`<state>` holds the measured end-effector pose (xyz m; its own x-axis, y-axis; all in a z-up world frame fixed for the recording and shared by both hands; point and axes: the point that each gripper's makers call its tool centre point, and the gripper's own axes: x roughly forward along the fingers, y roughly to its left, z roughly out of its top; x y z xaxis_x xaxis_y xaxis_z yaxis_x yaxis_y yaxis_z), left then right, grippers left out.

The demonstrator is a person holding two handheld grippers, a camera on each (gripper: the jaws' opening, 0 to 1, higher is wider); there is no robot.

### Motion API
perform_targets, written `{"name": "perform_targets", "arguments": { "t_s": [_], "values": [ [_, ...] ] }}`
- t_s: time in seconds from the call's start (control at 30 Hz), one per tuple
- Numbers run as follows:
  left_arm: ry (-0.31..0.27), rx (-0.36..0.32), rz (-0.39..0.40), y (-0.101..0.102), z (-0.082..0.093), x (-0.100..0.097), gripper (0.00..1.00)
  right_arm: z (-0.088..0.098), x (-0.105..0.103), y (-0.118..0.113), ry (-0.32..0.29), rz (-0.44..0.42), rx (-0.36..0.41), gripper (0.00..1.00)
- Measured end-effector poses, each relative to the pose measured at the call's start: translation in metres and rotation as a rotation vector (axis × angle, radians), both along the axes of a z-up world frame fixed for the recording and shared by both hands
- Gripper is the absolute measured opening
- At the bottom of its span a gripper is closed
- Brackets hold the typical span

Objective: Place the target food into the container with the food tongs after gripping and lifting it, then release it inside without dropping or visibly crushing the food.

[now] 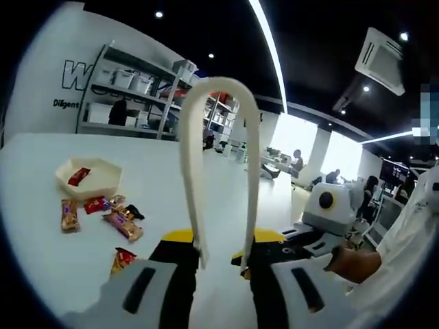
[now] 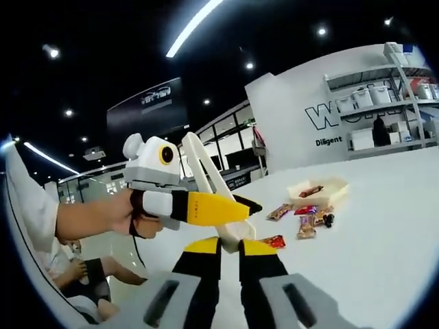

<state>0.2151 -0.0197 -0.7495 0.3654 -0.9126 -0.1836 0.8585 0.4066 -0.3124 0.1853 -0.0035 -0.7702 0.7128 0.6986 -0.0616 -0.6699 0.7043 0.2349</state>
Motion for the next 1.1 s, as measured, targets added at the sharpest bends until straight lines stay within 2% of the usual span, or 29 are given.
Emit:
{"name": "perform_targets", "arguments": {
  "t_s": [0.07,0.17,0.43,0.5,0.6,0.7,0.77,0.83,0.9,1.0,1.07,1.1],
  "values": [
    [0.029,-0.007,0.008,0.0,0.0,0.0,0.27,0.004,-0.001,-0.001,0.003,0.003,0.025,0.02],
    [0.036,-0.03,0.013,-0.001,0.003,-0.001,0.27,0.009,-0.002,-0.001,0.011,0.012,0.064,0.02],
    [0.033,-0.018,0.008,-0.003,0.001,-0.005,0.25,0.009,-0.003,-0.001,0.008,0.009,0.061,0.02],
    [0.037,-0.034,0.005,-0.004,0.002,-0.006,0.25,0.011,-0.004,-0.002,0.015,0.011,0.074,0.02],
    [0.021,-0.032,0.003,-0.003,0.003,-0.007,0.24,0.01,-0.005,0.0,0.014,0.015,0.068,0.02],
    [-0.004,-0.05,0.015,-0.001,0.006,-0.005,0.24,0.012,-0.003,0.0,-0.032,0.013,0.059,0.03],
    [-0.015,-0.055,0.015,-0.001,0.007,-0.005,0.24,0.014,-0.001,0.0,-0.11,0.022,0.006,0.04],
    [-0.006,-0.058,0.021,0.0,0.007,-0.003,0.24,0.016,-0.002,0.0,-0.143,0.02,-0.016,0.05],
    [-0.032,-0.04,0.044,0.003,0.006,0.004,0.24,0.017,-0.003,-0.001,-0.151,0.016,-0.014,0.09],
    [-0.027,-0.041,0.1,0.013,0.006,0.017,0.25,0.01,0.0,-0.008,-0.152,-0.01,-0.05,0.18],
    [-0.057,0.004,0.149,0.021,0.0,0.028,0.25,0.005,-0.001,-0.011,-0.145,-0.011,-0.062,0.17],
    [-0.053,0.033,0.187,0.027,-0.007,0.035,0.26,0.004,-0.001,-0.013,-0.141,-0.012,-0.061,0.17]
  ]
}}
